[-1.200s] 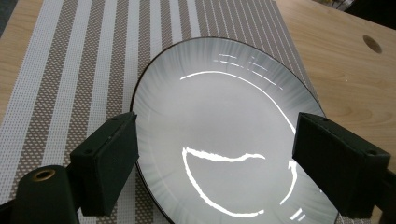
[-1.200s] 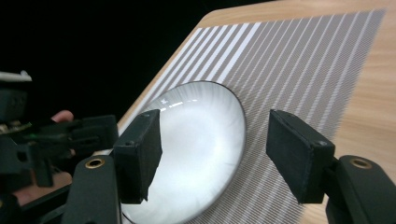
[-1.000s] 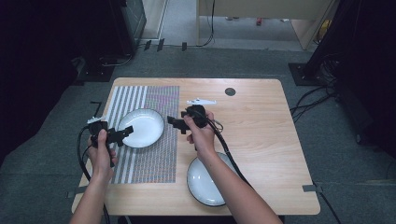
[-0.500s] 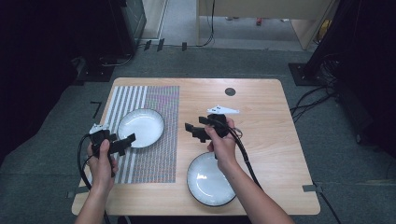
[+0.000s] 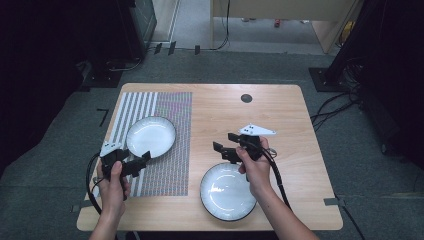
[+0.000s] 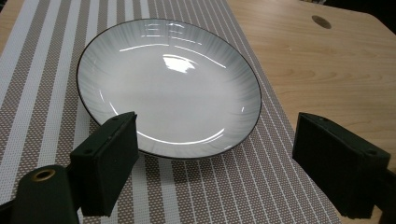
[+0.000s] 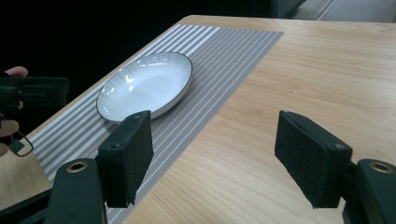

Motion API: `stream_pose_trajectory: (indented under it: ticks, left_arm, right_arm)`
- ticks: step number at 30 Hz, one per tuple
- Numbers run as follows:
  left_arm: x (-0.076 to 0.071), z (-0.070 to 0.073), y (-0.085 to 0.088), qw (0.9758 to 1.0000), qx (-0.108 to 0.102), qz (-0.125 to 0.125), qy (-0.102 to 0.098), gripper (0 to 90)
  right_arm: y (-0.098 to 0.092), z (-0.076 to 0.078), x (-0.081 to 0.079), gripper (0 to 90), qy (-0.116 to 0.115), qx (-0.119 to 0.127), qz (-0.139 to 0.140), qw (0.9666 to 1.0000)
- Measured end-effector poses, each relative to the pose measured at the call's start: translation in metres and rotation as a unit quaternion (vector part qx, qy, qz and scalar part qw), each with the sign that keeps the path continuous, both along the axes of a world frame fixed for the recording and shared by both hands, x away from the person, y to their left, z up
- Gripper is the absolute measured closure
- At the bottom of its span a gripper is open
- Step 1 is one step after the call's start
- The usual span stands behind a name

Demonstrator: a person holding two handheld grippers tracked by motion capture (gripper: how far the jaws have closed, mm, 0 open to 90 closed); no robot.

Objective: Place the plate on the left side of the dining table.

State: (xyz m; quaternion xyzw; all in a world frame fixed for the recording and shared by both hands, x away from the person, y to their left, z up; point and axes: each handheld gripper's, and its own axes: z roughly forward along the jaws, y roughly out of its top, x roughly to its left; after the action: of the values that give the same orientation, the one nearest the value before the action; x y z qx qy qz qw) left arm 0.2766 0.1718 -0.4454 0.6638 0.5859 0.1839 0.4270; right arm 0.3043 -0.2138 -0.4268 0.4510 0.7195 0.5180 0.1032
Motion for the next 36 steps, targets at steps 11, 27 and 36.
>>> stream_pose_trajectory:
  ticks: [11,27,36]
  left_arm:
    - [-0.024,-0.01,-0.013,0.9997,0.01,-0.009,-0.018,14.6]
    - [-0.049,-0.027,-0.008,0.9974,0.059,-0.001,-0.043,14.7]
    - [-0.053,-0.036,0.004,0.9977,0.059,0.007,-0.032,14.7]
  right_arm:
    - [-0.033,-0.012,-0.025,27.3,-0.009,-0.012,-0.015,0.9998]
    - [-0.097,-0.034,-0.057,27.2,-0.007,-0.02,-0.06,0.998]
    - [-0.132,-0.058,-0.077,27.1,0.004,-0.036,-0.089,0.9954]
